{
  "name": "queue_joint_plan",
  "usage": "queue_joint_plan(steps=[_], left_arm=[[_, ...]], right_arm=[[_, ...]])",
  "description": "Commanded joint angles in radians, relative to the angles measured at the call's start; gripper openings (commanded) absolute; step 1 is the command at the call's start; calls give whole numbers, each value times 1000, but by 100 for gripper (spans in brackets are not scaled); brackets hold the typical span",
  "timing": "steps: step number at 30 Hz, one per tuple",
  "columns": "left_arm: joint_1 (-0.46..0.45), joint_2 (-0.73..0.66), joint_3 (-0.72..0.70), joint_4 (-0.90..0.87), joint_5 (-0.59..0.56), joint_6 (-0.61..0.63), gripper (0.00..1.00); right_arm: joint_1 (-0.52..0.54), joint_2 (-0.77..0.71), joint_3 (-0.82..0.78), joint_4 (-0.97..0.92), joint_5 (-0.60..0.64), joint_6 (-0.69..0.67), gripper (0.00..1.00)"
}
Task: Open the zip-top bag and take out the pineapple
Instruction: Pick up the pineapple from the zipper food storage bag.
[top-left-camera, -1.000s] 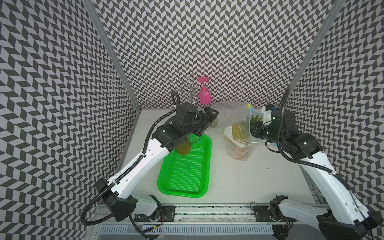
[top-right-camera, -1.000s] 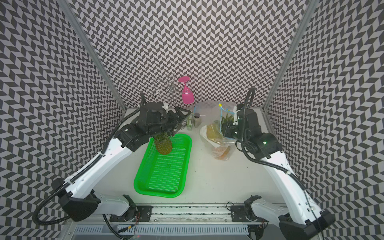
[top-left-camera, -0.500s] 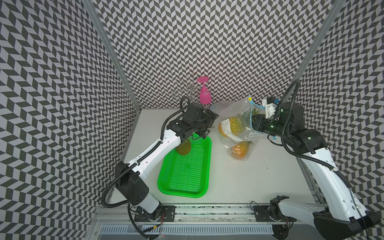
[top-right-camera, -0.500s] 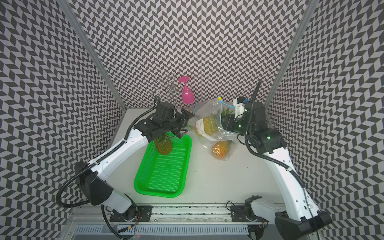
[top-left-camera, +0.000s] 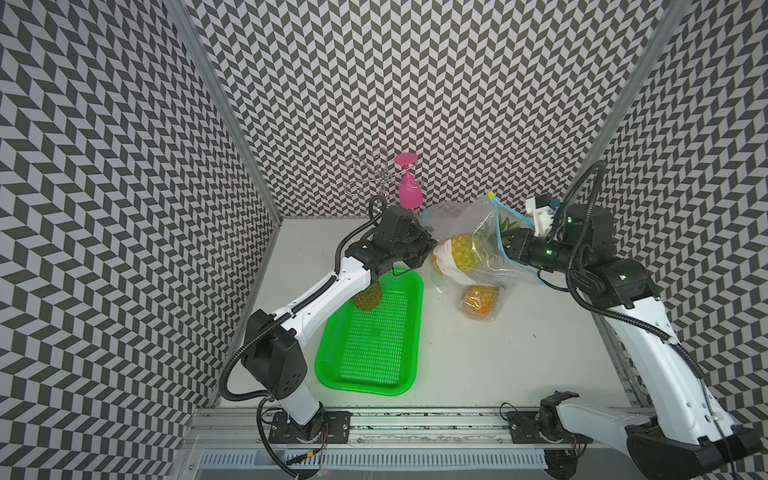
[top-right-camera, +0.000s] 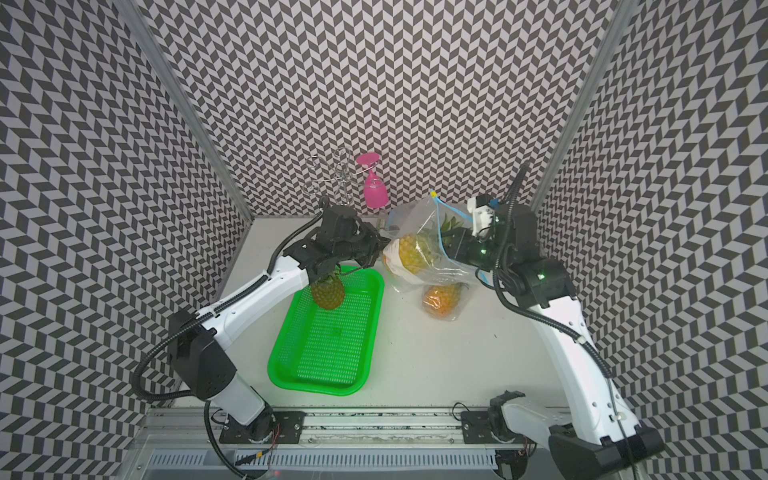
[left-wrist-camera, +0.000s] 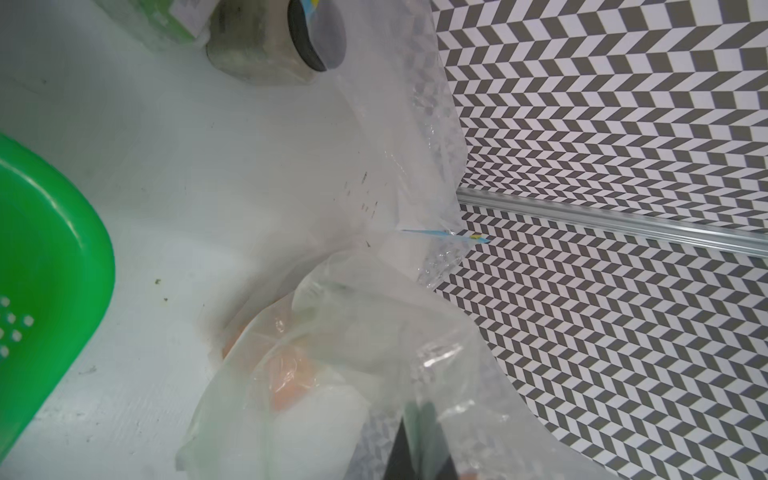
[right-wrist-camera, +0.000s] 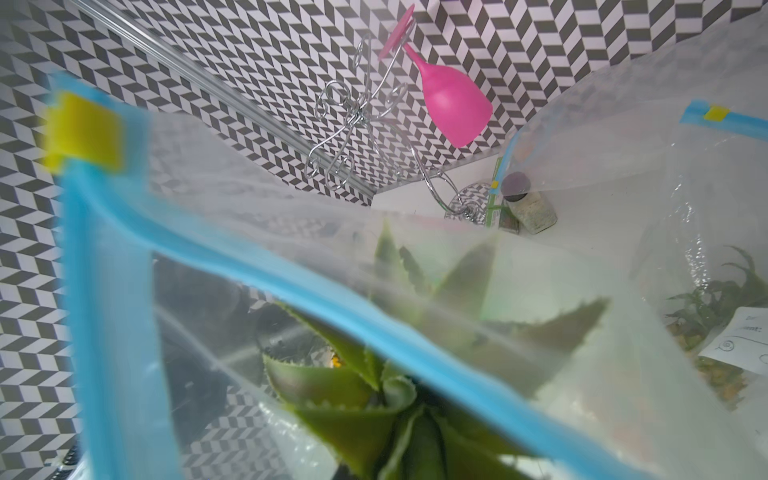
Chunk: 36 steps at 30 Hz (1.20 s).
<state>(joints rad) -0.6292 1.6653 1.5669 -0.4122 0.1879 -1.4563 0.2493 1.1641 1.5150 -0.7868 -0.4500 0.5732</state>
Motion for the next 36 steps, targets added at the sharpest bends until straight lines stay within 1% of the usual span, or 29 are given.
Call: queue_joint_plan(steps=[1, 6, 9, 14, 16, 18, 20, 23, 24, 27, 29, 31, 33, 36], left_arm=[[23, 22, 96, -151, -108, 118, 0], [28, 57, 169, -295, -248, 223, 0], [27, 83, 200, -346, -315, 273, 0], [31, 93, 208, -319, -346, 291, 0], [31, 114, 245, -300, -346, 297, 0], [32, 147, 300, -294, -348, 304, 0], [33, 179, 351, -264, -341, 312, 0], [34, 223, 421, -208, -333, 319, 0], [34, 239, 443, -194, -335, 320, 0], [36, 290, 511, -187, -360, 326, 0], [36, 330, 552, -210, -378, 324, 0], [36, 359, 564, -203, -381, 325, 0], [33, 381, 564, -166, -378, 327, 0], [30, 416, 565, -51, -342, 345, 0]], right_arm=[[-33, -45, 122, 124, -56, 12, 0], [-96, -46, 220, 60, -30, -36, 0], [-138, -63, 243, 79, -8, -27, 0], [-165, -100, 285, 128, 117, -7, 0], [-166, -119, 311, 146, 159, 9, 0], [-166, -155, 303, 189, 194, 19, 0], [-166, -162, 314, 205, 172, 15, 0], [-166, -156, 328, 219, 102, 27, 0], [-166, -165, 320, 236, 99, 35, 0], [-166, -201, 318, 248, 160, 21, 0], [-165, -223, 302, 295, 170, 22, 0], [-165, -222, 306, 328, 149, 45, 0], [-164, -222, 283, 386, 91, 101, 0], [-164, -233, 165, 569, -111, 198, 0]])
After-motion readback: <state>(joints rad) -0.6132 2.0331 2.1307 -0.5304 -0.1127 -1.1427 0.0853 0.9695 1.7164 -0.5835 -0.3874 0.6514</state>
